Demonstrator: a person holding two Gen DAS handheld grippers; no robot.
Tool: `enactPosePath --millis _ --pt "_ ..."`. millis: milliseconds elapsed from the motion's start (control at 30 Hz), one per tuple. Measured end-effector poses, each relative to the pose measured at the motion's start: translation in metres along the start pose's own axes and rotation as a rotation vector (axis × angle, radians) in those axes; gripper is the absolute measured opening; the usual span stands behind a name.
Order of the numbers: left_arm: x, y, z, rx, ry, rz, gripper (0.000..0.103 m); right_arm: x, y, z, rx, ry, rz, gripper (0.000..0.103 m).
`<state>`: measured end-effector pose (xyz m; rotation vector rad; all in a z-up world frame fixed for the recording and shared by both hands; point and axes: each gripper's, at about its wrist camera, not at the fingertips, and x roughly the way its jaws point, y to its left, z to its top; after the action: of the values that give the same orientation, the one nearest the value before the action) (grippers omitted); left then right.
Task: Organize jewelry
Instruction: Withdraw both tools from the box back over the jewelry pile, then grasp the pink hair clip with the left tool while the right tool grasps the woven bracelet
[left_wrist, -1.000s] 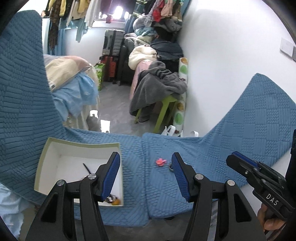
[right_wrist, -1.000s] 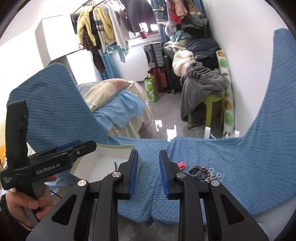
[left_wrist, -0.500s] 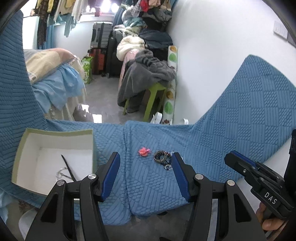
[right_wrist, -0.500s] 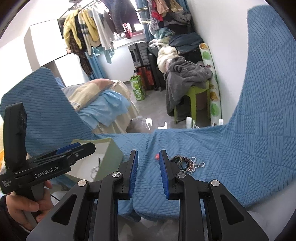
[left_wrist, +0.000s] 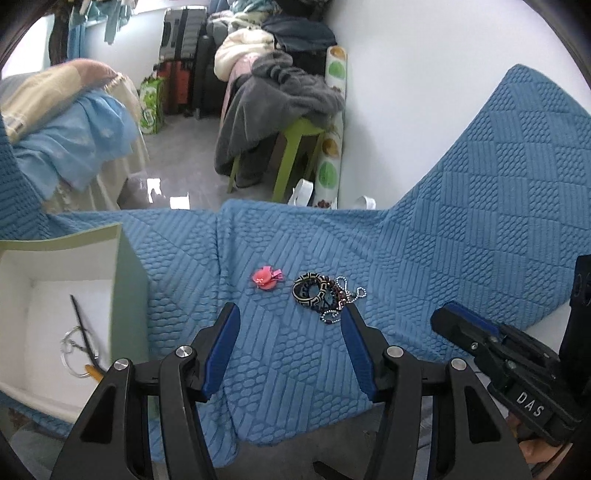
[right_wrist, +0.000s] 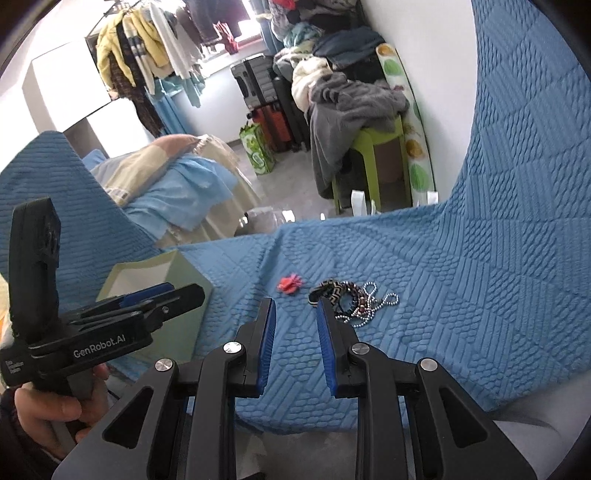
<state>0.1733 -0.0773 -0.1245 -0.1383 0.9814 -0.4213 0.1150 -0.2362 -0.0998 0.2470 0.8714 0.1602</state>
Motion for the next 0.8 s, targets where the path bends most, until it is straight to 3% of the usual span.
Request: enactPosePath --millis 467,800 --pt "0.092 0.016 0.013 0.003 0.108 -0.029 0.055 0.082 -0.038 0.003 0.066 0.120 0.031 0.015" --pt "0.141 0.023 0.017 0.045 0.150 -0.009 0.055 0.130 -0.053 0.009 0.107 0.194 0.046 0.014"
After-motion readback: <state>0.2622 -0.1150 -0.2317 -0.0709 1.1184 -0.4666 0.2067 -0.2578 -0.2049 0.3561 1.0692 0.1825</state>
